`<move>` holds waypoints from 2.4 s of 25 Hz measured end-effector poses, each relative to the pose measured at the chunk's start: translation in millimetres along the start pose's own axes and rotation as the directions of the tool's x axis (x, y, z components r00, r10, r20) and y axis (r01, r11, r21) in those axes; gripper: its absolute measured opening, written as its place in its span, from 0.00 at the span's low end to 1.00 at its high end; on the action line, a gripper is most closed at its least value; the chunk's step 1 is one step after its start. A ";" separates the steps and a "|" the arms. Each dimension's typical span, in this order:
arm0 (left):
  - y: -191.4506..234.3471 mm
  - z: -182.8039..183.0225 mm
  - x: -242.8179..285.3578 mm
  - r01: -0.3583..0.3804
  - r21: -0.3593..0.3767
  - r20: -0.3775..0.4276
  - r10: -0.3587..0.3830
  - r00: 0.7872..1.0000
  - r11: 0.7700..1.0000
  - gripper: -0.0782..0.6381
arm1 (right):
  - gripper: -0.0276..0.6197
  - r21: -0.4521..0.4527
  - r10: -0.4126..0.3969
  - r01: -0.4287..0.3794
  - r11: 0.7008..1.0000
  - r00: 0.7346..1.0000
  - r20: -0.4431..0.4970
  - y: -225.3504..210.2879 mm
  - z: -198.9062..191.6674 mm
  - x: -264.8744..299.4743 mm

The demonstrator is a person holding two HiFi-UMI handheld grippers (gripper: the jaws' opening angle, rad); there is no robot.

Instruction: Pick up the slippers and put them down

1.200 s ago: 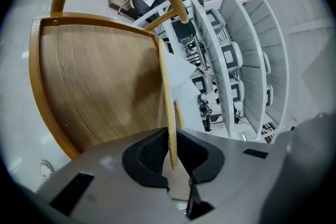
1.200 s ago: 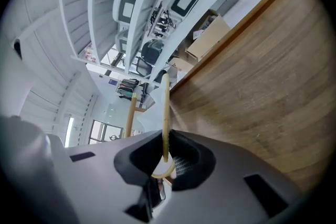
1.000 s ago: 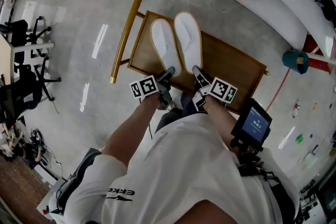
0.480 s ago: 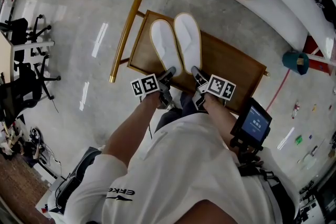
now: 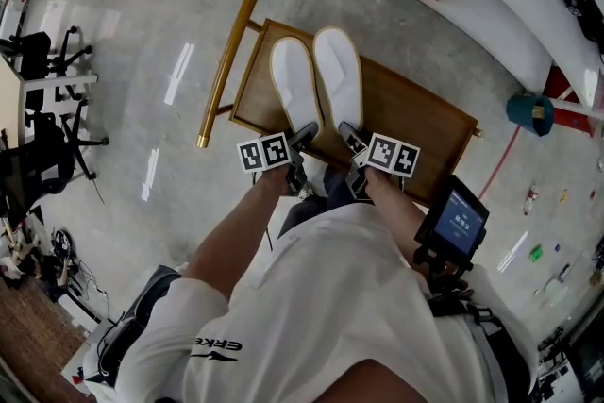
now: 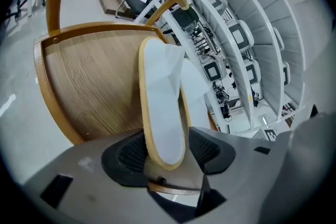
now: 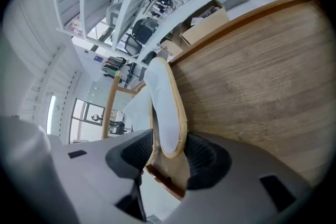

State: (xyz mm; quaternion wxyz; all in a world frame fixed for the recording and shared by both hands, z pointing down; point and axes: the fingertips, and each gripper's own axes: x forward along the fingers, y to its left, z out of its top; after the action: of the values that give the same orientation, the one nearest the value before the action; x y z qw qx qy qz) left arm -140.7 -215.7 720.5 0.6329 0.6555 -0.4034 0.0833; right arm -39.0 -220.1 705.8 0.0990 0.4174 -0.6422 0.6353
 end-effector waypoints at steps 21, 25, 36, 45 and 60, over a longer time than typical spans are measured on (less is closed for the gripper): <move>18.6 -17.4 5.2 -0.238 0.488 -0.132 0.341 0.931 0.840 0.62 | 0.52 -0.380 -0.332 0.292 0.878 0.942 -0.042 -33.5 -7.3 -2.1; 25.7 -16.8 -2.2 -0.268 0.497 -0.118 0.370 0.921 0.825 0.62 | 0.52 -0.382 -0.329 0.289 0.878 0.944 -0.040 -31.9 -5.9 -5.8; -1.0 -9.6 -19.4 -0.154 0.419 -0.021 0.179 0.984 0.895 0.62 | 0.52 -0.364 -0.227 0.215 0.906 0.974 0.010 -9.7 -8.9 -13.9; -42.1 -19.1 -54.8 0.016 0.373 0.078 -0.048 0.996 0.928 0.61 | 0.51 -0.366 -0.050 0.088 0.927 0.993 0.111 38.9 -24.3 -42.5; -99.0 -38.3 -156.2 0.156 0.449 0.216 -0.276 0.937 0.880 0.30 | 0.30 -0.436 0.183 -0.046 0.899 0.943 0.279 126.8 -73.5 -118.8</move>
State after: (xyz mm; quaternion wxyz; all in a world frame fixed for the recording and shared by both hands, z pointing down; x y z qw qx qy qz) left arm -165.7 -127.8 555.2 0.4181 0.8239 -0.3827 0.0063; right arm -77.5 -125.1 547.4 0.0461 0.4423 -0.7958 0.4109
